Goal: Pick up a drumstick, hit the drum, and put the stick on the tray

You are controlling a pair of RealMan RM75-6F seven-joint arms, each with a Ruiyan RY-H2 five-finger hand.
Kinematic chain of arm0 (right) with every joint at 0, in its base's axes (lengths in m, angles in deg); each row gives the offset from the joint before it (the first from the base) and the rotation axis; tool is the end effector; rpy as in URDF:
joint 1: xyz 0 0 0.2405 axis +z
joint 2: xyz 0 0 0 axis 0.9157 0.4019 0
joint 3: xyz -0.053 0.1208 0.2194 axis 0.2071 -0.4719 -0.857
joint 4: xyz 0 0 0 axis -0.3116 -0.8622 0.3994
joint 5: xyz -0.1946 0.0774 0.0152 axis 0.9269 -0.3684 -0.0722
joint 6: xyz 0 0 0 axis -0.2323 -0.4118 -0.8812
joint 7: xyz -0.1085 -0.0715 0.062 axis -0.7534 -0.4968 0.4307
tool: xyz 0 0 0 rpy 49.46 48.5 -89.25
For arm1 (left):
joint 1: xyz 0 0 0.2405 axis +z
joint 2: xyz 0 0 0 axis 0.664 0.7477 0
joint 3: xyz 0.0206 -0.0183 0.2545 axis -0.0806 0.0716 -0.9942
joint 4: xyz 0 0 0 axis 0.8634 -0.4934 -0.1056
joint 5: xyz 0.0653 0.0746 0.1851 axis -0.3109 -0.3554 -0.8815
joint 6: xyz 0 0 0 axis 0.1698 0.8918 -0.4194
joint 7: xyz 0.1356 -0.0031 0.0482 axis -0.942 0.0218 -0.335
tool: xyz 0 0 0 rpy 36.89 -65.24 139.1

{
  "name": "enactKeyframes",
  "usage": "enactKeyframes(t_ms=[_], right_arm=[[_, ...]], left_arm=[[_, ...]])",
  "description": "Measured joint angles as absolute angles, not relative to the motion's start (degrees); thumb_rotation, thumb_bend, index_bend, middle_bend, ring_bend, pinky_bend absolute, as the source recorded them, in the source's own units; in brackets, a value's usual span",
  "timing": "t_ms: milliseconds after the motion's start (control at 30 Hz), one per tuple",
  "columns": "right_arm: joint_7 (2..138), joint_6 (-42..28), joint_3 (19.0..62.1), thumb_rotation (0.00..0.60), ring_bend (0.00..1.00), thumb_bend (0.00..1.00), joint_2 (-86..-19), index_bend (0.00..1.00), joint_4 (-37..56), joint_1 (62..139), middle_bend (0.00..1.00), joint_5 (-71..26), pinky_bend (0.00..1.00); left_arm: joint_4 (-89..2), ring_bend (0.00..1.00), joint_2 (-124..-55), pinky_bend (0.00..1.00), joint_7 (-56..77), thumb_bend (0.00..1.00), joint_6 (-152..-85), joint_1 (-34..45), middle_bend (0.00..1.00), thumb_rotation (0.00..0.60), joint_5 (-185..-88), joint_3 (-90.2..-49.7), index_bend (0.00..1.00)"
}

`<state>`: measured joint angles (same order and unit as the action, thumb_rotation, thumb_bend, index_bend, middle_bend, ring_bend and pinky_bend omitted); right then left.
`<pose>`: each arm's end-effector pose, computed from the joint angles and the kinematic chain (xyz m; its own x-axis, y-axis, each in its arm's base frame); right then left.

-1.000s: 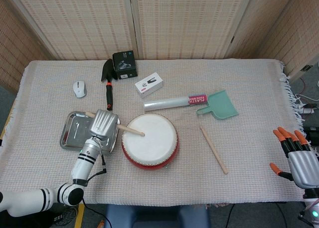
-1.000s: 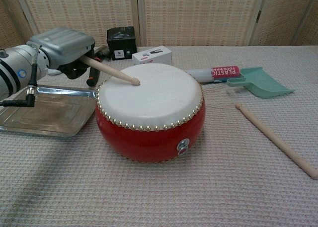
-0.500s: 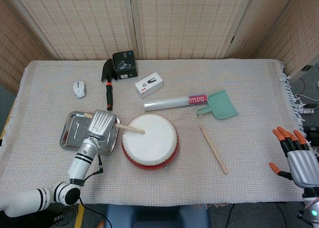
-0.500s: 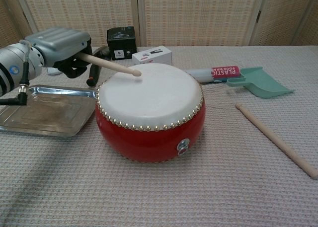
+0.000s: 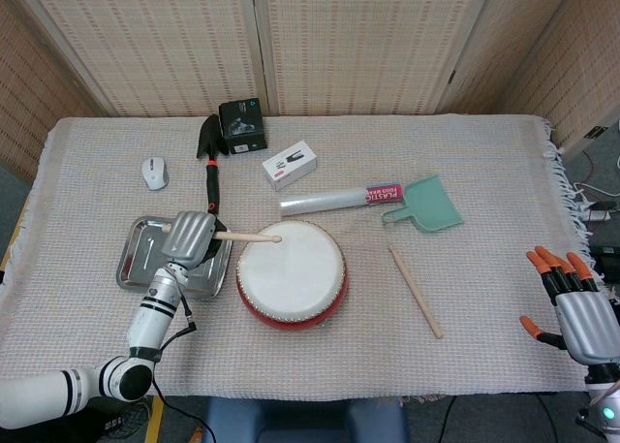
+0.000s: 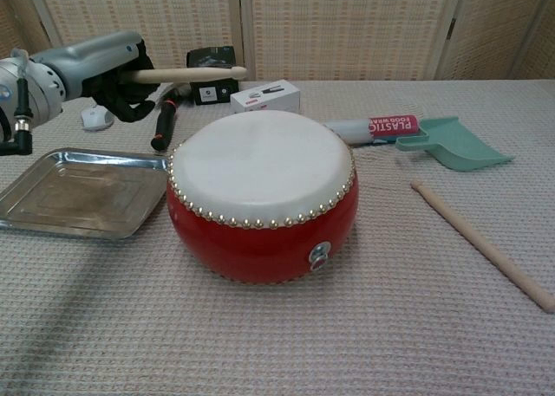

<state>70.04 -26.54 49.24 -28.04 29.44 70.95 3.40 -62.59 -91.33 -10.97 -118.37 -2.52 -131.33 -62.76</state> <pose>-0.3087 -0.1747 0.1745 0.4304 -0.0523 0.9011 -0.9022 -0.0570 0.4276 -0.1219 0.3638 0.0318 0.3122 0.1236 0.9419 0.9256 -0.2631 -0.2723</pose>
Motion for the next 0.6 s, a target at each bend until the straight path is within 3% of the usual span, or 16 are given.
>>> enactKeyframes(t_ms=[133,367,600], right_arm=[[70.1,-26.6,49.3,0.600,0.00,0.21,-27.9,0.00,29.4,70.9,0.02,3.4,0.00],[70.3,-27.0,49.4,0.600,0.00,0.21,-27.9,0.00,29.5,70.7,0.02,3.6,0.00],[70.3,-27.5,49.5,0.600,0.00,0.21,-27.9,0.00,29.5,70.4,0.02,3.9,0.00]], left_arm=[[-61.3,1.00,-91.7,1.00,-13.9,0.70,-118.3,-3.0,1.00,0.600,-132.2,-64.2,1.00],[-55.3,1.00,-93.9,1.00,-30.4,0.70,-120.1,-3.9,1.00,0.600,-138.1,-68.9,1.00],[-58.7,0.99,-92.7,1.00,-24.8,0.70,-120.3,-2.2,1.00,0.600,-135.4,-65.9,1.00]])
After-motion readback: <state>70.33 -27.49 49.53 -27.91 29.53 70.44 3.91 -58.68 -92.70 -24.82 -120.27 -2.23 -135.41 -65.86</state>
